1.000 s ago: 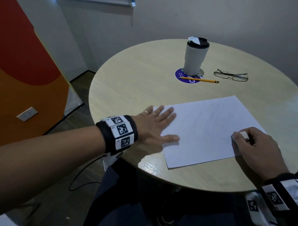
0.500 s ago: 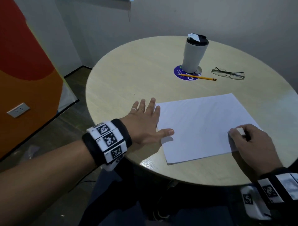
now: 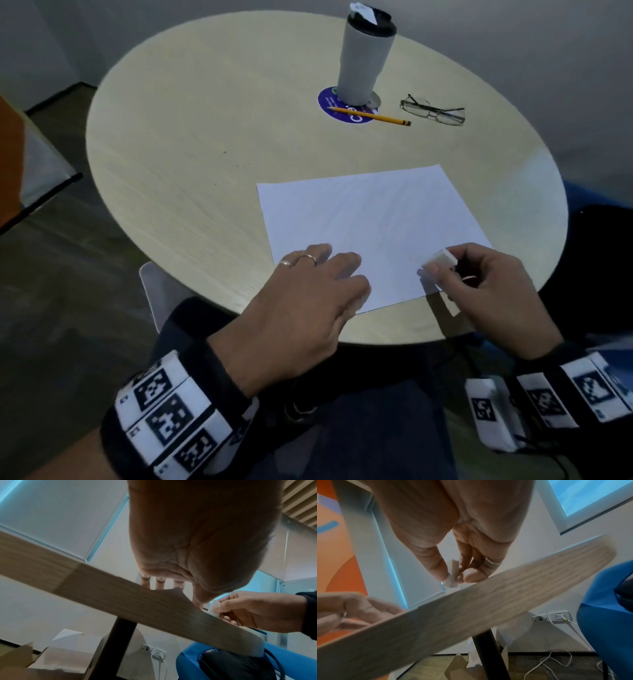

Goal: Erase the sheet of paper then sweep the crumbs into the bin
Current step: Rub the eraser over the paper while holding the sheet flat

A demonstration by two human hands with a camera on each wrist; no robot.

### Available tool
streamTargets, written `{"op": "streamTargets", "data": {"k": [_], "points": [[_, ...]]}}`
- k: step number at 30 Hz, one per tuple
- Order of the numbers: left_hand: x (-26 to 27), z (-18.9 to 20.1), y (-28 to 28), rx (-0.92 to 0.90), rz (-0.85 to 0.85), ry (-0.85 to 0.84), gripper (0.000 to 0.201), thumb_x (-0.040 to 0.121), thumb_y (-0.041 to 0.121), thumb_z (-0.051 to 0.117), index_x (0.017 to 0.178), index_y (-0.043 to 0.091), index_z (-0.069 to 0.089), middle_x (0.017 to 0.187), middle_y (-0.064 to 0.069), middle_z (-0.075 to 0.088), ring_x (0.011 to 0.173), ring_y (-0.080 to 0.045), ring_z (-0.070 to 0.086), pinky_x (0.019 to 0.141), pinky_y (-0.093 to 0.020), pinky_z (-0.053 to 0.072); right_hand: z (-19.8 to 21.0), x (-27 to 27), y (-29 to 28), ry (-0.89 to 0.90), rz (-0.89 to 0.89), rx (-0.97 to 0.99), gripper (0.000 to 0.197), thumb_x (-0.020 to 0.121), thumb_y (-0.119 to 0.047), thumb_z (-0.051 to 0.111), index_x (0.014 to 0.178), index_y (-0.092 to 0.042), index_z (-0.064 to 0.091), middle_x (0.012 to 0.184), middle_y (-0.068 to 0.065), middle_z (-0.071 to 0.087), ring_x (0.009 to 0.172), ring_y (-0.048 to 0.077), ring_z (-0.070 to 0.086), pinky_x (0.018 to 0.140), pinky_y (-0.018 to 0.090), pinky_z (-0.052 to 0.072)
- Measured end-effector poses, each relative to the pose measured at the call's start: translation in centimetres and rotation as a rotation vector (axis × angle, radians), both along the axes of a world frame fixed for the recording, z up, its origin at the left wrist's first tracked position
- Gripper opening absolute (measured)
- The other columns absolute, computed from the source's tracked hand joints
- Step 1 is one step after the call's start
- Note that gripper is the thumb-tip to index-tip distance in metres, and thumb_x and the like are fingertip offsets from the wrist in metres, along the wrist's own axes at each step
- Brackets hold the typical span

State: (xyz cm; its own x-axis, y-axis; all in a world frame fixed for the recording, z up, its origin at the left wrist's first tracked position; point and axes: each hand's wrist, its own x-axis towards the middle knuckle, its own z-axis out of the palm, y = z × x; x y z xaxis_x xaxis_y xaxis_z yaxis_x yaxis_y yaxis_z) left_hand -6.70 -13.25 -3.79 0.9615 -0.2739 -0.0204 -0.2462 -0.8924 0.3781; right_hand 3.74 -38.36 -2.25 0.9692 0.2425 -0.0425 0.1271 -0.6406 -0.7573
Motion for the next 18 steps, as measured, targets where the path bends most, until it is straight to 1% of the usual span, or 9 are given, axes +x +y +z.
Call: {"op": "streamTargets", "data": {"k": [2, 4, 5, 7, 9, 11, 13, 15, 18], "points": [[-0.7, -0.2, -0.2, 0.001, 0.045, -0.027, 0.014, 0.107, 0.026, 0.043, 0.108, 0.035, 0.054, 0.136, 0.016, 0.045, 0.135, -0.027, 0.038, 0.103, -0.034, 0.028, -0.2, -0.7, 0.2, -0.01, 0.03, 0.001, 0.01, 0.093, -0.029, 0.081, 0.088, -0.021, 0.078, 0.079, 0.009, 0.076, 0.069, 0.033, 0.066, 0.063, 0.043, 0.058], [-1.2, -0.6, -0.6, 0.002, 0.077, -0.06, 0.011, 0.106, 0.026, 0.046, 0.107, 0.032, 0.055, 0.133, 0.013, 0.047, 0.133, -0.027, 0.041, 0.104, -0.035, 0.03, -0.8, -0.9, 0.5, -0.051, 0.046, -0.032, 0.012, 0.092, -0.029, 0.082, 0.084, -0.022, 0.076, 0.074, 0.005, 0.074, 0.064, 0.026, 0.064, 0.061, 0.031, 0.052], [-1.4, -0.9, -0.9, -0.016, 0.085, -0.072, 0.014, 0.107, 0.029, 0.044, 0.111, 0.031, 0.057, 0.14, 0.01, 0.047, 0.14, -0.027, 0.04, 0.111, -0.037, 0.03, -1.0, -0.9, 0.7, -0.076, 0.049, -0.056, 0.013, 0.092, -0.03, 0.082, 0.083, -0.022, 0.076, 0.072, 0.004, 0.073, 0.062, 0.023, 0.063, 0.059, 0.027, 0.05], [-1.7, -1.2, -1.5, -0.011, 0.068, -0.108, 0.03, 0.109, 0.034, 0.037, 0.124, 0.024, 0.061, 0.16, 0.004, 0.04, 0.156, -0.026, 0.027, 0.123, -0.043, 0.027, -1.4, -0.9, 1.1, -0.101, 0.05, -0.07, 0.014, 0.092, -0.03, 0.082, 0.083, -0.023, 0.075, 0.069, 0.002, 0.071, 0.059, 0.018, 0.062, 0.058, 0.023, 0.047], [-1.7, -1.4, -1.8, 0.003, 0.01, -0.137, 0.044, 0.111, 0.036, 0.03, 0.138, 0.016, 0.058, 0.171, -0.001, 0.027, 0.161, -0.023, 0.017, 0.127, -0.046, 0.025, -1.6, -1.0, 1.5, -0.111, 0.065, -0.065, 0.012, 0.092, -0.03, 0.081, 0.083, -0.024, 0.075, 0.067, 0.001, 0.07, 0.058, 0.016, 0.061, 0.057, 0.02, 0.046], [-1.5, -1.9, -1.5, 0.004, -0.038, -0.111, 0.053, 0.111, 0.039, 0.024, 0.152, 0.014, 0.048, 0.174, 0.0, 0.021, 0.161, -0.02, 0.013, 0.128, -0.044, 0.022, -1.6, -1.3, 2.0, -0.141, 0.091, -0.075, 0.011, 0.092, -0.03, 0.08, 0.083, -0.026, 0.075, 0.066, -0.003, 0.068, 0.058, 0.014, 0.061, 0.056, 0.016, 0.045], [-1.6, -2.5, -1.0, 0.023, -0.06, -0.085, 0.059, 0.112, 0.045, 0.02, 0.16, 0.015, 0.038, 0.173, 0.001, 0.023, 0.162, -0.019, 0.012, 0.13, -0.042, 0.017, -1.4, -1.6, 2.4, -0.181, 0.109, -0.084, 0.01, 0.091, -0.031, 0.079, 0.084, -0.027, 0.074, 0.069, -0.01, 0.069, 0.061, 0.013, 0.064, 0.057, 0.014, 0.045], [-1.6, -2.8, -0.6, 0.071, -0.091, -0.077, 0.064, 0.112, 0.051, 0.017, 0.164, 0.015, 0.03, 0.174, 0.0, 0.019, 0.162, -0.018, 0.007, 0.131, -0.04, 0.012, -1.1, -2.0, 2.8, -0.224, 0.128, -0.067, 0.01, 0.091, -0.03, 0.079, 0.085, -0.024, 0.074, 0.072, -0.013, 0.069, 0.065, 0.013, 0.066, 0.059, 0.015, 0.046], [-1.8, -3.0, -0.4, 0.185, -0.128, -0.093, 0.076, 0.111, 0.061, 0.015, 0.167, 0.01, 0.019, 0.176, -0.006, 0.007, 0.163, -0.02, 0.0, 0.131, -0.043, 0.012, -1.1, -2.9, 3.6, -0.275, 0.214, -0.08, 0.011, 0.088, -0.022, 0.082, 0.083, -0.021, 0.071, 0.072, -0.01, 0.069, 0.07, 0.014, 0.066, 0.063, 0.014, 0.047]]}}
